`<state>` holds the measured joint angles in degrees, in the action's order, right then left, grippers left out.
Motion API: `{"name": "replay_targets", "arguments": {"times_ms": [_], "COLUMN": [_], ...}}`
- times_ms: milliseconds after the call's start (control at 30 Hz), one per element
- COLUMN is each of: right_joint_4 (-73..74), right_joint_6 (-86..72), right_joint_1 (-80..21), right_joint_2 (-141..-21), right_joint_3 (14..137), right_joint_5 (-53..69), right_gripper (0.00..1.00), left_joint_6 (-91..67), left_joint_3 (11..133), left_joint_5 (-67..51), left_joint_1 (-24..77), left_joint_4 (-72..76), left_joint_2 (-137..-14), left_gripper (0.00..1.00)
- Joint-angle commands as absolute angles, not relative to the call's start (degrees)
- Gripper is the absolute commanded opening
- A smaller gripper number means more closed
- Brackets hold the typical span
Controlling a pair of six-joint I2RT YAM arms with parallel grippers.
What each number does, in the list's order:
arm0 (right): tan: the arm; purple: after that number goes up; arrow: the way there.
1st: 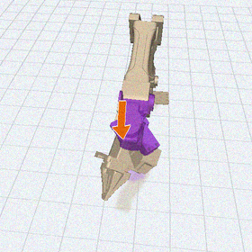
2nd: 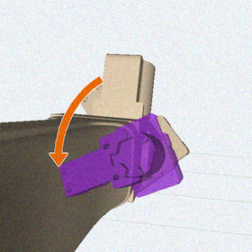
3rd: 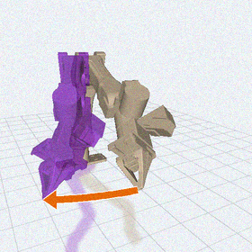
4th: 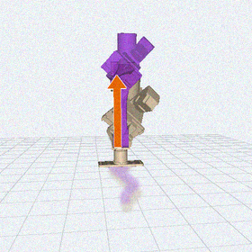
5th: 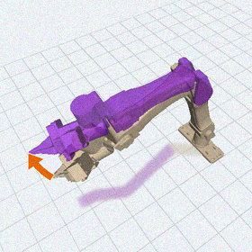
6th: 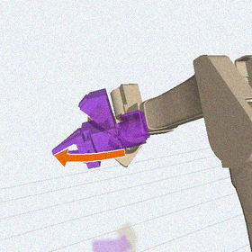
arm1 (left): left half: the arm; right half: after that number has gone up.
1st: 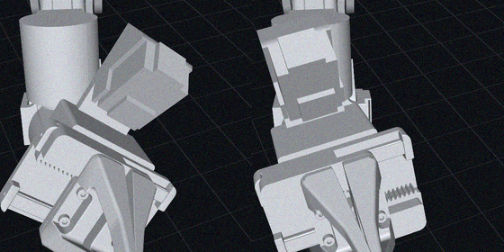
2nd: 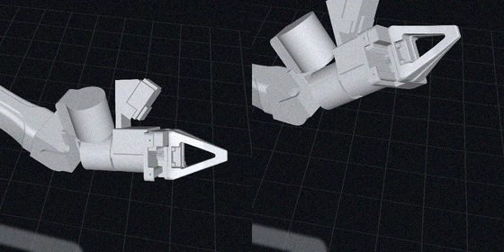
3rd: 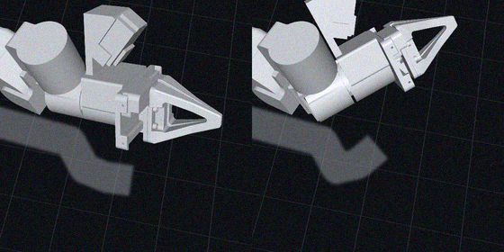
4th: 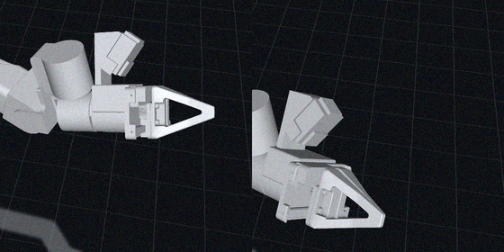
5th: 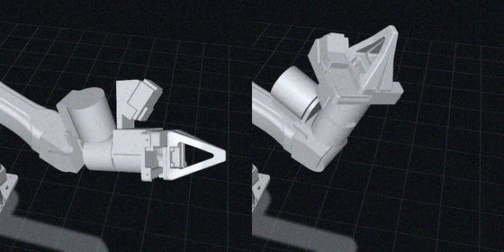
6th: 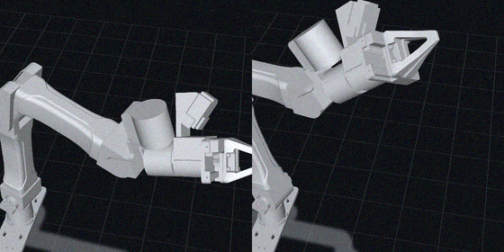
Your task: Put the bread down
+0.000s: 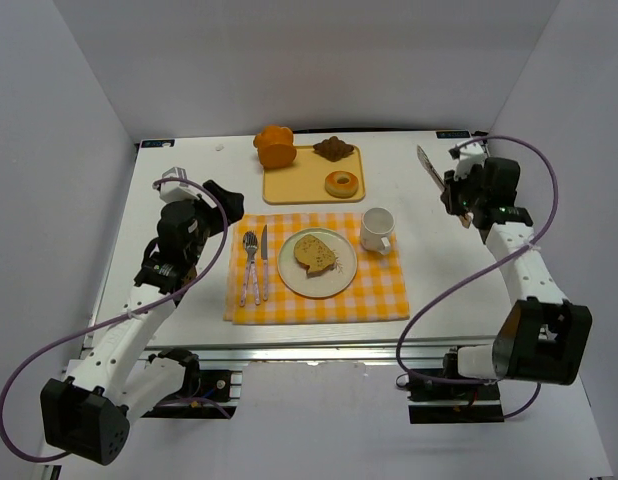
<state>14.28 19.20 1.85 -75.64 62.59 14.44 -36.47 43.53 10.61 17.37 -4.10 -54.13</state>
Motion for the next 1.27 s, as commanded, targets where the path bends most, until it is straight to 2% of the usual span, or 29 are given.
{"name": "replay_targets", "arguments": {"times_ms": [0,67,300,367,433,467,533,733,867,1100,1233], "right_joint_4": [2.2,-1.2,-5.6,-5.7,-5.4,-5.2,-3.4,-0.4,7.3,13.5,14.5], "right_joint_6": [10.5,8.5,6.3,6.6,7.1,7.3,7.6,8.9,11.3,13.2,13.1], "right_joint_1": [3.7,5.5,7.2,7.2,7.3,7.3,7.4,8.3,8.7,8.6,8.5], "right_joint_2": [-79.4,-83.2,-91.8,-93.6,-94.9,-96.1,-97.6,-97.8,-92.2,-85.9,-84.2], "right_joint_3": [55.4,54.0,53.3,53.0,53.0,53.1,54.0,56.0,60.8,72.1,74.8], "right_joint_5": [8.1,7.0,5.4,5.4,5.5,5.5,6.4,7.5,5.9,5.6,10.5], "right_gripper": [0.26,0.35,0.50,0.62,0.64,0.71,0.78,0.84,0.89,0.89,0.90], "left_joint_6": [-36.8,-36.8,-36.7,-37.0,-37.3,-37.4,-37.3,-36.9,-37.0,-38.2,-38.0], "left_joint_3": [43.9,43.8,43.0,42.7,42.3,42.3,42.4,43.3,44.0,42.5,43.1], "left_joint_5": [9.6,9.5,9.3,9.5,9.5,9.4,9.2,8.6,9.1,7.1,5.5], "left_joint_1": [17.2,17.1,17.0,17.0,16.9,16.9,16.8,16.4,16.3,16.0,15.9], "left_joint_4": [-2.4,-2.3,-2.7,-2.4,-1.7,-1.5,-1.1,-1.2,-1.7,2.0,2.4], "left_joint_2": [-54.0,-54.2,-54.8,-54.8,-54.8,-54.8,-54.9,-56.1,-56.0,-56.2,-56.6], "left_gripper": [0.98,0.98,0.98,0.98,0.98,0.98,0.98,0.98,0.98,0.98,0.98]}}
